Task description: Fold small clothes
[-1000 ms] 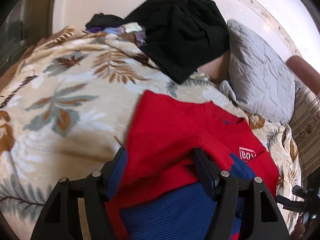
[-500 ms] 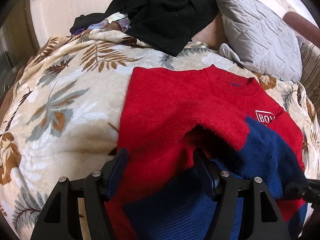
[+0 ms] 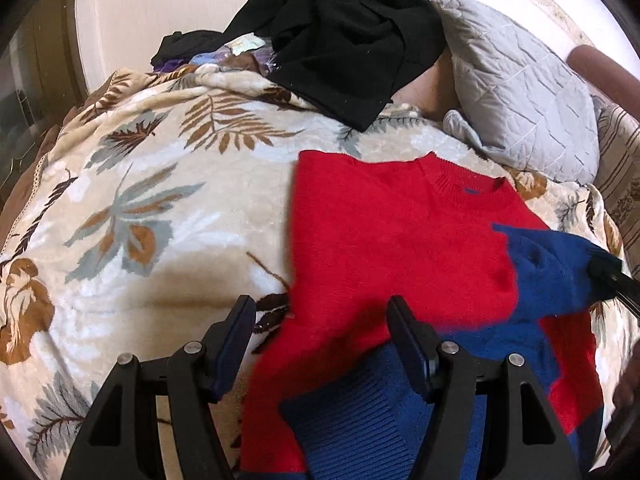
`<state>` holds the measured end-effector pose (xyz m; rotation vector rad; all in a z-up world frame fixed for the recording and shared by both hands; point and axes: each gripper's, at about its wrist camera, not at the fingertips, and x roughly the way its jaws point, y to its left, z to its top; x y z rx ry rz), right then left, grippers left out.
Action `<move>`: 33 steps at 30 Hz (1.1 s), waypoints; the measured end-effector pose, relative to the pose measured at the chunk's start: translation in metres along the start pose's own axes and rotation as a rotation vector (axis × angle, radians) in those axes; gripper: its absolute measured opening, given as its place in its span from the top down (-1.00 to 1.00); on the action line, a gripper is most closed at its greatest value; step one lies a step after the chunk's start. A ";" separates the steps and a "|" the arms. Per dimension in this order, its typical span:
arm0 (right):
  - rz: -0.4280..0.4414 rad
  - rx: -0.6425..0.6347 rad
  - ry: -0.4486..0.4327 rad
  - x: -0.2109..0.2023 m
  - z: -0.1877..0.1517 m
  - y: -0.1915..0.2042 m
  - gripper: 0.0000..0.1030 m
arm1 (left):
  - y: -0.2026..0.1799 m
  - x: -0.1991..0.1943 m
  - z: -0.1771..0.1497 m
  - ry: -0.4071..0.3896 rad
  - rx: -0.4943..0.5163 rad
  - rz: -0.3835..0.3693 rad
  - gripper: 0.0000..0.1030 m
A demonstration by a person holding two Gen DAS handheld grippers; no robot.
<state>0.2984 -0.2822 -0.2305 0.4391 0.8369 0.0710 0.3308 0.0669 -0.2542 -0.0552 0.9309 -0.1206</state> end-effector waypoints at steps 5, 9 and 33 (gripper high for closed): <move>0.123 0.291 0.131 0.024 -0.002 -0.059 0.68 | -0.004 0.003 0.000 -0.001 0.012 -0.001 -0.33; 0.172 0.374 0.060 0.005 0.006 -0.075 0.49 | -0.013 -0.002 0.000 -0.042 0.038 -0.008 -0.33; 0.152 0.134 0.023 0.015 0.011 -0.021 0.24 | -0.040 0.007 -0.009 -0.010 0.147 0.010 -0.33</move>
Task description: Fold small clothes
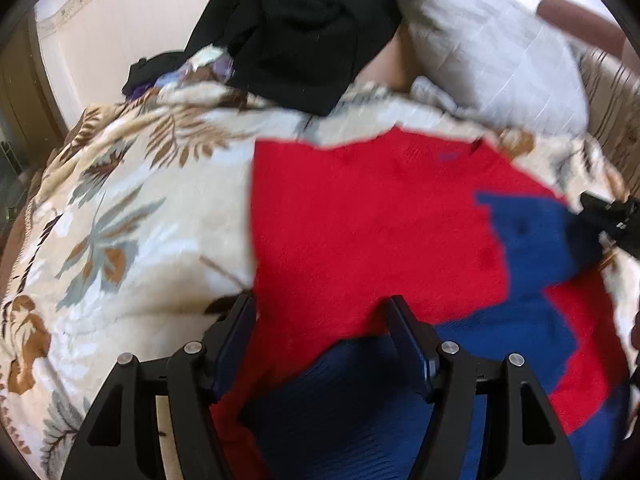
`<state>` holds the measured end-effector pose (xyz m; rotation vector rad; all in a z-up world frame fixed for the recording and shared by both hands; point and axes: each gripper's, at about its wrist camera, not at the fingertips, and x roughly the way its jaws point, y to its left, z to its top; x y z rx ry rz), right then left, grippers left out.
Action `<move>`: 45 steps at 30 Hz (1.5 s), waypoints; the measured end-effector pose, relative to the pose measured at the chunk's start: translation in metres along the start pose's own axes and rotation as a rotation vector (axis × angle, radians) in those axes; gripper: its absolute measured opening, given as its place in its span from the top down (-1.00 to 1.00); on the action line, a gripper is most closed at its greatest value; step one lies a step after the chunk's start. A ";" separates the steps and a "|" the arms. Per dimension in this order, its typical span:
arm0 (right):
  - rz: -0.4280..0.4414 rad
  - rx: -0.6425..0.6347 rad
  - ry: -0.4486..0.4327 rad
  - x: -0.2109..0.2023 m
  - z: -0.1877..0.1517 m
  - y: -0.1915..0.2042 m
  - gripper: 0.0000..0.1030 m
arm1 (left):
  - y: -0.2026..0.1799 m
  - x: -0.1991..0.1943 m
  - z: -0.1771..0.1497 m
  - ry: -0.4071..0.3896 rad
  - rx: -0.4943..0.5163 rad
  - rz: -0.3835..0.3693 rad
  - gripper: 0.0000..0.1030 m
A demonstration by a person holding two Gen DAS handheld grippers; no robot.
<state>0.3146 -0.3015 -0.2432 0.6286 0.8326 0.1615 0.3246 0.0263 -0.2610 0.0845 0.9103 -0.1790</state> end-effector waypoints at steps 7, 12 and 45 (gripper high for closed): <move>0.065 -0.140 0.138 0.023 -0.024 0.052 0.24 | -0.021 0.003 0.003 -0.006 -0.028 -0.119 -0.33; 0.005 -0.223 0.301 0.050 -0.042 0.065 0.23 | -0.039 0.020 -0.007 0.043 0.061 -0.022 -0.33; -0.177 -0.131 0.072 0.009 0.010 0.019 0.26 | -0.043 0.019 -0.007 0.032 0.079 -0.008 -0.36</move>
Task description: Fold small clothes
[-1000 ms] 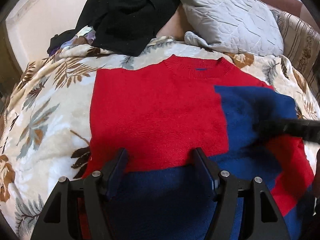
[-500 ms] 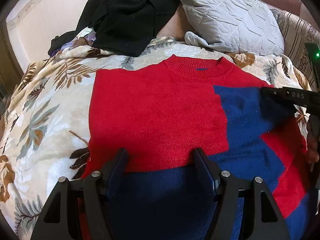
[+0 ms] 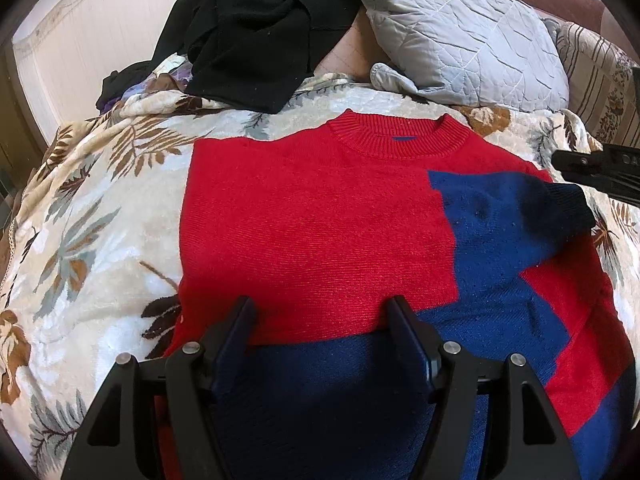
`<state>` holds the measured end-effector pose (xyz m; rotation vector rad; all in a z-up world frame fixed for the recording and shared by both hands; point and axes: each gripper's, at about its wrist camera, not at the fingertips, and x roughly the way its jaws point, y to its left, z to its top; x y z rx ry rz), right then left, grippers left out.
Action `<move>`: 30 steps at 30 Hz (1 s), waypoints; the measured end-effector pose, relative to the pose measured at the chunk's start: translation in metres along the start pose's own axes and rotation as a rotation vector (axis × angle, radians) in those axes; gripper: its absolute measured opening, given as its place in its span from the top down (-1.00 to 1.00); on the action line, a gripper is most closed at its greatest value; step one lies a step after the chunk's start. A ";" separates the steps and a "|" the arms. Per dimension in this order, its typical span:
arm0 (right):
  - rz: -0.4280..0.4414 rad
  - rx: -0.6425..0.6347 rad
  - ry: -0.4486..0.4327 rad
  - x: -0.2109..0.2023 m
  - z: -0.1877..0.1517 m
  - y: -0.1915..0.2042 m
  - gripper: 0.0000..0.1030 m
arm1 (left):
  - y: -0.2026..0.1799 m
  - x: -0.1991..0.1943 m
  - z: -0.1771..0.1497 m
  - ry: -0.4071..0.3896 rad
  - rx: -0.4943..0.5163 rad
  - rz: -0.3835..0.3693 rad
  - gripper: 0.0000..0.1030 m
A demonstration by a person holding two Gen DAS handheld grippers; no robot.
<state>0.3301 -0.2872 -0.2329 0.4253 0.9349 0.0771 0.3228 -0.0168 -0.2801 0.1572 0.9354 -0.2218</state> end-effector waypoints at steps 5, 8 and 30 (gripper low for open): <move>-0.036 -0.016 0.128 0.030 -0.020 -0.003 0.25 | 0.000 0.000 0.000 0.002 -0.003 0.001 -0.36; -0.041 -0.038 0.120 0.027 -0.022 0.000 0.25 | 0.001 -0.005 0.001 -0.003 -0.003 0.013 -0.36; 0.088 0.040 0.019 0.000 -0.014 -0.013 0.25 | 0.037 0.000 0.003 -0.005 -0.043 0.193 -0.36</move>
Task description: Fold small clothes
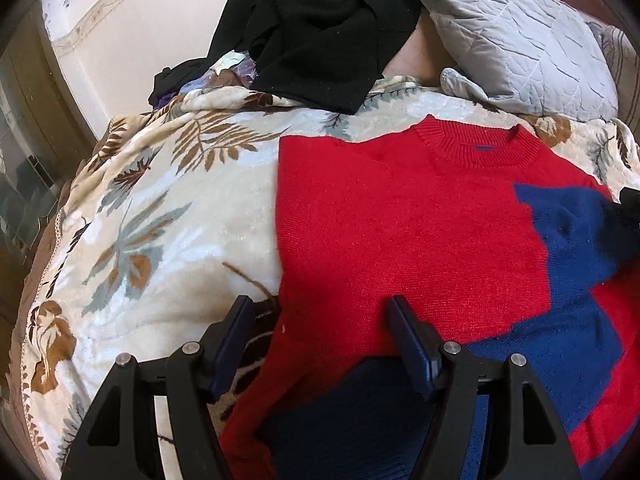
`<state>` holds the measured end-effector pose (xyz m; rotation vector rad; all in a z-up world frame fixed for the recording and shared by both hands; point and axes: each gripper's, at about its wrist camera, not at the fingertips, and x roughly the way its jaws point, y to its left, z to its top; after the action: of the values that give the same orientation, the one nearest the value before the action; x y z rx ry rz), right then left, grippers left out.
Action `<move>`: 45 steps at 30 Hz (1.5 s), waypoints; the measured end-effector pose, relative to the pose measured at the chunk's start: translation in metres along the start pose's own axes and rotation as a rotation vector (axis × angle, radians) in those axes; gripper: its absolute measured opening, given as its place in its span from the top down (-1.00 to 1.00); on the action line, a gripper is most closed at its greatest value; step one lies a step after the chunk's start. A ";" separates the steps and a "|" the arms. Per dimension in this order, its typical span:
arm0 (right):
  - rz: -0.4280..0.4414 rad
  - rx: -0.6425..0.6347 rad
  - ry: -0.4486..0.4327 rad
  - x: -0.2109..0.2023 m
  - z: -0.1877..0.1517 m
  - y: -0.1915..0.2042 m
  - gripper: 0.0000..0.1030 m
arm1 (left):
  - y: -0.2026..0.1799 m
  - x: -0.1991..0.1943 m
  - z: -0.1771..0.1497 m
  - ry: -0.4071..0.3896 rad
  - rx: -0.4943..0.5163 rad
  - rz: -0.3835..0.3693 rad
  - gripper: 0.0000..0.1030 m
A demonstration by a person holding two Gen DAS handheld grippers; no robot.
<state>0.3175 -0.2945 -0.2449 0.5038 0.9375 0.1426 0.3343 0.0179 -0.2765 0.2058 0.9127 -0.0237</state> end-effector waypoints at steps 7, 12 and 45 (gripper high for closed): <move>0.001 -0.007 0.092 0.026 -0.005 -0.002 0.19 | -0.001 0.000 0.001 -0.005 0.009 0.002 -0.36; 0.011 0.002 0.073 0.020 -0.003 0.000 0.10 | -0.002 0.001 0.001 -0.008 0.009 0.000 -0.36; 0.107 -0.049 -0.065 -0.099 -0.059 0.022 -0.15 | -0.017 -0.072 -0.016 -0.111 0.143 0.043 -0.36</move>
<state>0.2140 -0.2871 -0.1908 0.5110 0.8425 0.2439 0.2756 -0.0009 -0.2328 0.3537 0.7963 -0.0605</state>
